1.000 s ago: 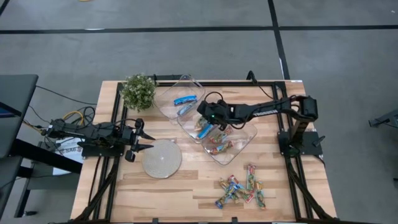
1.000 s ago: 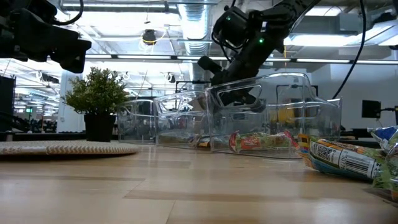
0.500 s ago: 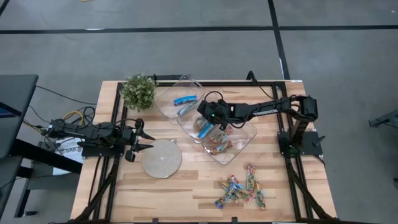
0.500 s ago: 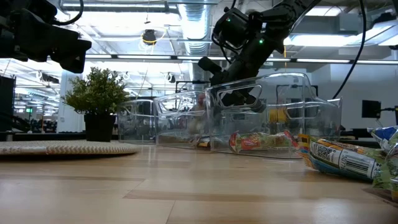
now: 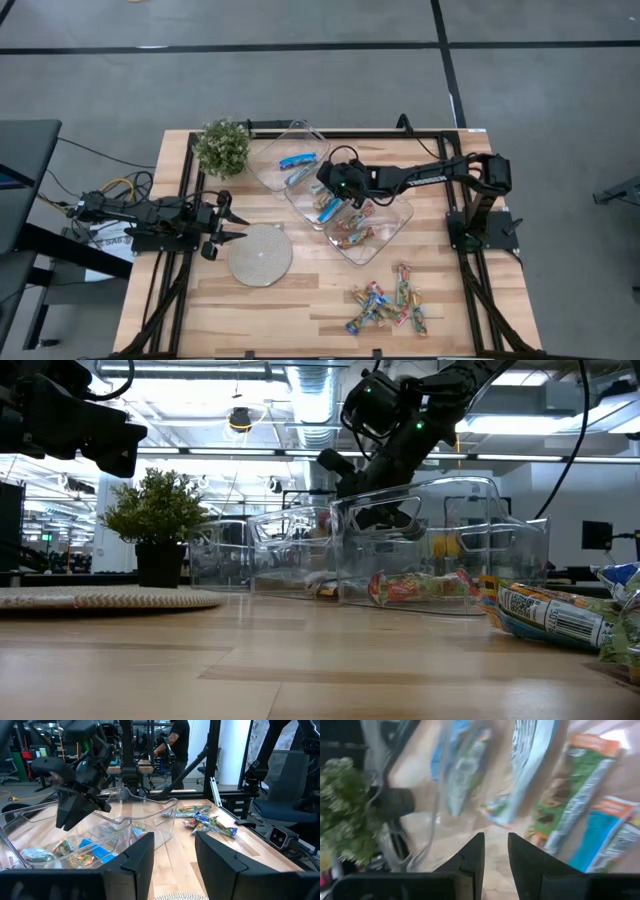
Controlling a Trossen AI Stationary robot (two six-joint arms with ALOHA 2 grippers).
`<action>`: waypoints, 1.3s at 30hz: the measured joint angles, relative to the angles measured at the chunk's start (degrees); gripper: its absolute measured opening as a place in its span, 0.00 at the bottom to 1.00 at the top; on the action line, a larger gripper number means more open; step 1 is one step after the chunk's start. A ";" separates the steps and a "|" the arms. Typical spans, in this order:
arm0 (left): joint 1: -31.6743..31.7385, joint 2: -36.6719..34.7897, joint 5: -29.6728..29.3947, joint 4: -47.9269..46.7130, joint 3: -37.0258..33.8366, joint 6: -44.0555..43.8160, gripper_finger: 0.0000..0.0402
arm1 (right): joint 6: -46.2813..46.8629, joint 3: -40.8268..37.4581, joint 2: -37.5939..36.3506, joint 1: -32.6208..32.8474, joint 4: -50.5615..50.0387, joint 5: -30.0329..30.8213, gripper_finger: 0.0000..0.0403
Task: Pick and place Granola Bars by type
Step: Put the yellow granola bar into the middle transparent bin
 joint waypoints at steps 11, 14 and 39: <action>0.01 0.00 -0.02 0.00 0.02 0.00 0.34 | -11.31 -0.09 -1.84 1.40 4.83 -3.46 0.19; 0.01 0.00 -0.02 0.00 0.00 0.01 0.34 | -15.86 0.00 -4.89 2.36 2.52 -3.02 0.18; 0.02 0.00 -0.02 0.00 0.00 0.00 0.34 | -44.91 -0.02 -26.77 22.18 -20.61 3.42 0.02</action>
